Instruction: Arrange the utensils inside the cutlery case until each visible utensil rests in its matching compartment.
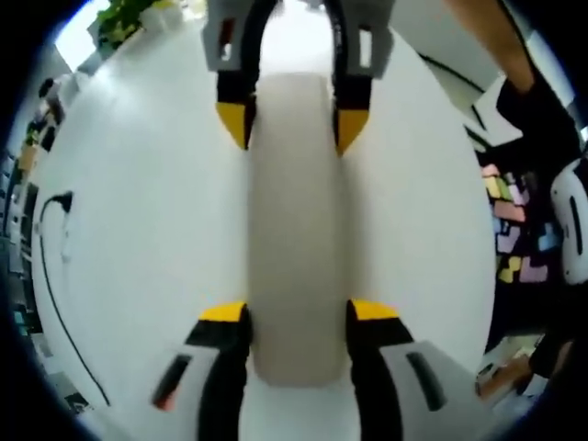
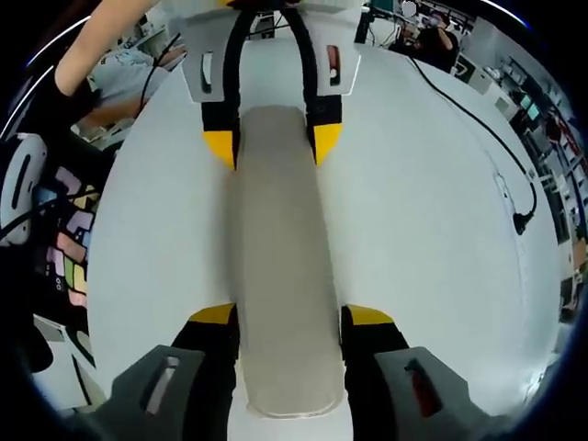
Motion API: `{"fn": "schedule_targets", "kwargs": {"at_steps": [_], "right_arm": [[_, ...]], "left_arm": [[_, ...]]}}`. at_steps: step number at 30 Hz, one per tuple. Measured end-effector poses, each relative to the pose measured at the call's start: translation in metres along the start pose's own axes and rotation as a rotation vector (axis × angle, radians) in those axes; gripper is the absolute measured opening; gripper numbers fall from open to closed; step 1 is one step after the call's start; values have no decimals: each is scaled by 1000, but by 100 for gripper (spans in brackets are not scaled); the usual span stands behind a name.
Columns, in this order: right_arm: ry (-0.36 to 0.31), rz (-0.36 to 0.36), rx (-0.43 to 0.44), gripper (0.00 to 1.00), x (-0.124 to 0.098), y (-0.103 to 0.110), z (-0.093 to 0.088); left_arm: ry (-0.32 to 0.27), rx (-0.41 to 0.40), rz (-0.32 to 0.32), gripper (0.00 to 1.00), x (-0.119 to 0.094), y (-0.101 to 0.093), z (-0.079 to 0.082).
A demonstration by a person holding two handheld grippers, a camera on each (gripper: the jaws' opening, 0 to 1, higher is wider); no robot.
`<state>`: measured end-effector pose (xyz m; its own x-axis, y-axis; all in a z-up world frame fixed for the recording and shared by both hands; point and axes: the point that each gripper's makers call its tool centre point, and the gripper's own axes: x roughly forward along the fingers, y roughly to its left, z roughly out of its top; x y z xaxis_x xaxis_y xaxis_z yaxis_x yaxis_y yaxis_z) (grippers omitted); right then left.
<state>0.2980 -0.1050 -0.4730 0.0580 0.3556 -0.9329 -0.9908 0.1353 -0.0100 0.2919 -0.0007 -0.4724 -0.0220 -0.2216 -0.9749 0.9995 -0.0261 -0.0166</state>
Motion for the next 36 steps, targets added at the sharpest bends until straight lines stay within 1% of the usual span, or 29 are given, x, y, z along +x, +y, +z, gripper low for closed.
{"fn": "schedule_targets", "kwargs": {"at_steps": [2, 6, 10, 15, 17, 18, 20, 22, 23, 25, 26, 27, 29, 30, 31, 32, 34, 35, 36], "right_arm": [[-17, -26, 51, 52, -1, -5, -3], [-33, -42, 96, 57, -1, -8, -5], [-37, -38, 98, 57, -1, -7, -4], [-35, -30, 77, 57, 0, -7, -2], [-50, -49, 41, 62, -1, -11, 0], [-53, -61, 39, 66, -2, -13, 0], [-60, -78, 56, 72, -2, -18, -2], [-73, -95, 75, 79, -2, -24, -3], [-77, -97, 83, 81, -2, -25, -4], [-74, -97, 98, 83, -3, -27, -7], [-87, -98, 121, 84, -3, -27, -6], [-105, -102, 146, 86, -3, -27, -4], [-117, -110, 127, 90, -7, -27, -2], [-119, -118, 118, 92, -9, -26, -2], [-121, -119, 119, 94, -10, -26, -2], [-123, -118, 120, 95, -12, -26, -3], [-133, -118, 117, 99, -14, -24, -4], [-141, -122, 117, 99, -15, -23, -5], [-161, -121, 115, 99, -15, -21, -4]], "left_arm": [[13, -3, 11, 44, 0, 0, 1], [11, -16, 17, 44, -1, 0, 0], [-18, -7, 17, 44, -1, 1, -1], [-24, -14, 19, 44, -1, 1, 0], [-34, -16, 19, 44, -1, 1, -1], [-37, -14, 19, 44, -1, 1, 0], [-44, -17, 17, 45, -2, 2, -1], [-70, -23, 15, 47, -1, 2, 0], [-84, -35, 19, 50, -1, 4, 1], [-85, -59, 44, 59, -2, 12, -1], [-104, -76, 56, 59, -3, 15, -1], [-144, -100, 48, 60, -5, 16, 3], [-173, -78, 76, 66, -10, 21, 3], [-186, -58, 100, 73, -12, 24, 3], [-207, -59, 114, 82, -15, 25, 5], [-230, -70, 120, 85, -19, 26, 6], [-271, -94, 100, 88, -25, 21, 9], [-297, -92, 108, 93, -28, 21, 10], [-328, -71, 141, 100, -31, 24, 13]]}}
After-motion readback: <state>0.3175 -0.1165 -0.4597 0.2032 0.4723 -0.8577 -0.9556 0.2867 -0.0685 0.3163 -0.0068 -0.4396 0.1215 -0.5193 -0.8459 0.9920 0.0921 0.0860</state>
